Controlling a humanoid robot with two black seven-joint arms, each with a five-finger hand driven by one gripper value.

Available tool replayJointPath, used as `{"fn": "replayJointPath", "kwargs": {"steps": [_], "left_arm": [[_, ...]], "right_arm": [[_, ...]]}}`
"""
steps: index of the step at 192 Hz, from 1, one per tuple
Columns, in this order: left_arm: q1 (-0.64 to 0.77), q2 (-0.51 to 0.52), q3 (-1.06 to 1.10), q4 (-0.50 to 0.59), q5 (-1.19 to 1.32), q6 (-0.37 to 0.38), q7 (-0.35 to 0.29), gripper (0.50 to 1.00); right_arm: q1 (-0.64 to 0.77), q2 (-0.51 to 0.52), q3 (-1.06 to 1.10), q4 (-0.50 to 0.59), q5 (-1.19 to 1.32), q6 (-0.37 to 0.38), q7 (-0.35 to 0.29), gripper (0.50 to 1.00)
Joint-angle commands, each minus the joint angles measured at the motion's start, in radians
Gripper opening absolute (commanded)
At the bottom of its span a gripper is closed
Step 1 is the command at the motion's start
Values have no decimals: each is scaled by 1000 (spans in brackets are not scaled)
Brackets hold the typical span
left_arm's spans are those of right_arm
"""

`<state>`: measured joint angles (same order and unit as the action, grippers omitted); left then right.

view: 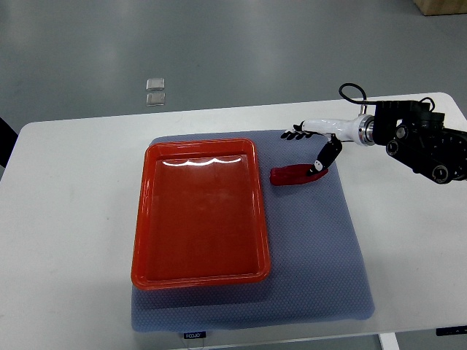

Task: Place red pepper on red tray
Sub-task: 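Lower the right hand onto the red pepper and close fingers around it, then lift the pepper with the right hand and carry it over the tray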

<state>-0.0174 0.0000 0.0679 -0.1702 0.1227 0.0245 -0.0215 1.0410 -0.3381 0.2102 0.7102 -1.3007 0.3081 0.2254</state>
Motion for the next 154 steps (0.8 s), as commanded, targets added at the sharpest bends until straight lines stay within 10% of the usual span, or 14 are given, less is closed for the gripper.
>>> {"fn": "replayJointPath", "kwargs": {"steps": [1, 117, 154], "left_arm": [[0, 0, 0, 0, 0, 0, 0, 1000], [-1, 0, 0, 0, 0, 0, 0, 1000], [0, 0, 0, 0, 0, 0, 0, 1000]], "right_arm": [[-1, 10, -20, -3, 0, -14, 0, 897], [-18, 25, -86, -20, -2, -64, 0, 740], [-18, 25, -91, -20, -2, -63, 0, 580]]}}
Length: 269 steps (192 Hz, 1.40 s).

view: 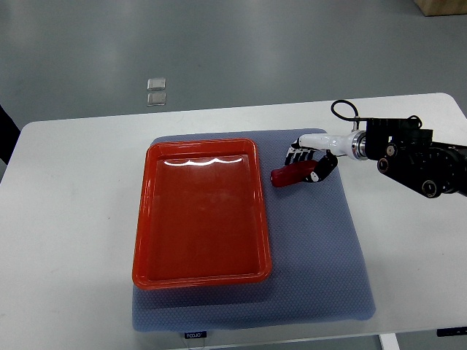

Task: Place red pepper on red tray
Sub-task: 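Lift the pepper with the right hand and carry it over the tray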

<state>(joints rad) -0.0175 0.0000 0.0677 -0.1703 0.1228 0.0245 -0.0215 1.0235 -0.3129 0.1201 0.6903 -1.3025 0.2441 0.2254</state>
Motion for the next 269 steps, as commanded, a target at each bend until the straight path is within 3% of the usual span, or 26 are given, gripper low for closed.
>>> {"fn": "replayJointPath", "kwargs": {"steps": [1, 29, 95, 119, 143, 219, 259, 261, 262, 265, 266, 269], "left_arm": [[1, 0, 0, 0, 0, 0, 0, 1000], [1, 0, 0, 0, 0, 0, 0, 1000], [1, 0, 1, 0, 0, 0, 0, 1000], [1, 0, 1, 0, 0, 0, 0, 1000], [1, 0, 0, 0, 0, 0, 0, 1000], [1, 0, 0, 0, 0, 0, 0, 1000], [1, 0, 0, 0, 0, 0, 0, 1000], [1, 0, 0, 0, 0, 0, 0, 1000], [1, 0, 0, 0, 0, 0, 0, 1000], [1, 0, 0, 0, 0, 0, 0, 1000], [1, 0, 0, 0, 0, 0, 0, 1000], [1, 0, 0, 0, 0, 0, 0, 1000]], "right_arm": [[0, 0, 0, 0, 0, 1, 0, 580], [3, -2, 3, 2, 0, 8, 0, 500], [49, -15, 19, 3, 20, 12, 17, 500], [98, -11, 21, 9, 22, 12, 78, 500], [128, 3, 19, 34, 22, 12, 98, 500], [171, 285, -100, 11, 0, 4, 97, 500], [147, 311, -145, -37, 3, 1, 92, 500], [145, 311, -143, -37, 5, 1, 92, 513], [145, 311, -143, -37, 6, 1, 91, 553], [145, 311, -143, -37, 9, 1, 91, 590], [145, 311, -142, -37, 11, 1, 92, 627], [145, 311, -142, -37, 14, 1, 92, 656]]}}
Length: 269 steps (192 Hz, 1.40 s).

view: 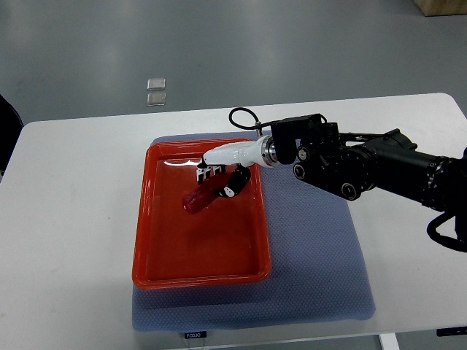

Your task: Place red pepper on red tray

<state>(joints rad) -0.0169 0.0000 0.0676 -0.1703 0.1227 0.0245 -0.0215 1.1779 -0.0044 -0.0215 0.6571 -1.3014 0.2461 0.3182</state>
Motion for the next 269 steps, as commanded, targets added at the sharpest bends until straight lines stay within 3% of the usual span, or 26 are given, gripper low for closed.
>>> {"fn": "replayJointPath", "kwargs": {"steps": [1, 9, 11, 18, 36, 79, 112, 164, 184, 208, 269], "left_arm": [[0, 0, 0, 0, 0, 0, 0, 1000], [0, 0, 0, 0, 0, 0, 0, 1000], [0, 0, 0, 0, 0, 0, 0, 1000], [0, 0, 0, 0, 0, 0, 0, 1000], [0, 0, 0, 0, 0, 0, 0, 1000], [0, 0, 1, 0, 0, 0, 0, 1000], [0, 0, 1, 0, 0, 0, 0, 1000], [0, 0, 0, 0, 0, 0, 0, 1000], [0, 0, 1, 0, 0, 0, 0, 1000], [0, 0, 0, 0, 0, 0, 0, 1000], [-1, 0, 0, 0, 0, 0, 0, 1000]], "right_arm": [[-9, 1, 2, -4, 14, -1, -1, 684], [-9, 0, 8, -4, 16, 1, -1, 784], [-9, 0, 8, -4, 16, 1, -1, 785], [-9, -5, 11, -2, 19, 1, -1, 858], [-7, -14, 21, 3, 39, 8, 1, 895], [-15, -52, 183, 4, 205, 41, -7, 903], [-96, -135, 359, -19, 554, 110, -34, 903], [-248, -174, 505, -116, 1070, 145, -125, 907], [-287, -172, 523, -129, 1192, 145, -134, 907], [-317, -171, 523, -129, 1366, 145, -195, 911], [-342, -161, 545, -132, 1476, 140, -203, 913]]}}
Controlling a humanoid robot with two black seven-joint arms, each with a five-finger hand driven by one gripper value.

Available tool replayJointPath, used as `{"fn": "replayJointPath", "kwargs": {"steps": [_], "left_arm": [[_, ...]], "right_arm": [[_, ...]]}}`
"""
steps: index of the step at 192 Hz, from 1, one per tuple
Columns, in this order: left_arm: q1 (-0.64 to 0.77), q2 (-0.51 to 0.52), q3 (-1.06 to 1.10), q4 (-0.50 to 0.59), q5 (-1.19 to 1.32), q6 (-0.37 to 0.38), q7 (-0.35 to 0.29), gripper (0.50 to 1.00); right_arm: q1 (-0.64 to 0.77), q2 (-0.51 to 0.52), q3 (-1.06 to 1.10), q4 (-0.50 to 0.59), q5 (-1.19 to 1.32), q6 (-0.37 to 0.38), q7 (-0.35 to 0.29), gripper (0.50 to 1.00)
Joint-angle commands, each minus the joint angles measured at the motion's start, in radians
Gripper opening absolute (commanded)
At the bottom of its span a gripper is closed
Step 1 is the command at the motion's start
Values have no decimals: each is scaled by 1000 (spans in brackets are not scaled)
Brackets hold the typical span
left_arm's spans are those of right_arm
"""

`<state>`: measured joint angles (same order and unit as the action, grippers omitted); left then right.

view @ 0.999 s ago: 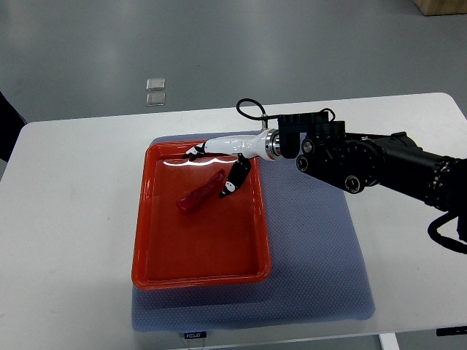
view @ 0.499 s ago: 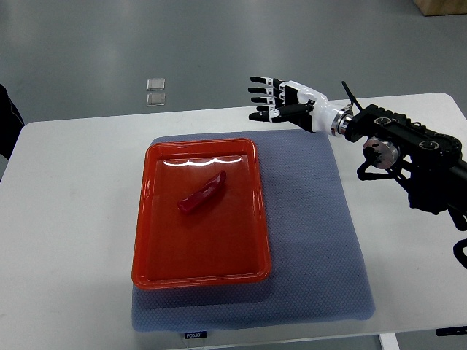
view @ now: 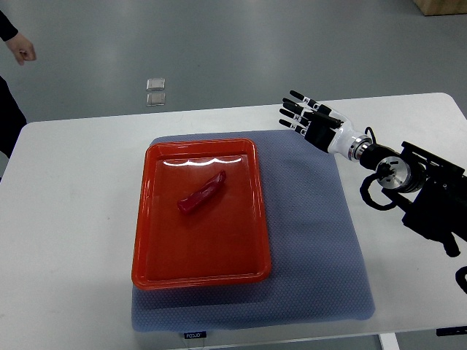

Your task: Place red pepper on red tray

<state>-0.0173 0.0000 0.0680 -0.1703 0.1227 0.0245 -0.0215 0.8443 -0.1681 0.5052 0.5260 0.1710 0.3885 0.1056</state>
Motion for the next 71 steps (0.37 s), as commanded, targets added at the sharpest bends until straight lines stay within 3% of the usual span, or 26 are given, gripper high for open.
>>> {"fn": "replayJointPath", "kwargs": {"steps": [1, 71], "left_arm": [[-1, 0, 0, 0, 0, 0, 0, 1000], [0, 0, 0, 0, 0, 0, 0, 1000]], "right_arm": [[-8, 2, 18, -1, 4, -2, 9, 913], [-31, -10, 62, -1, 2, 15, 9, 913]]}}
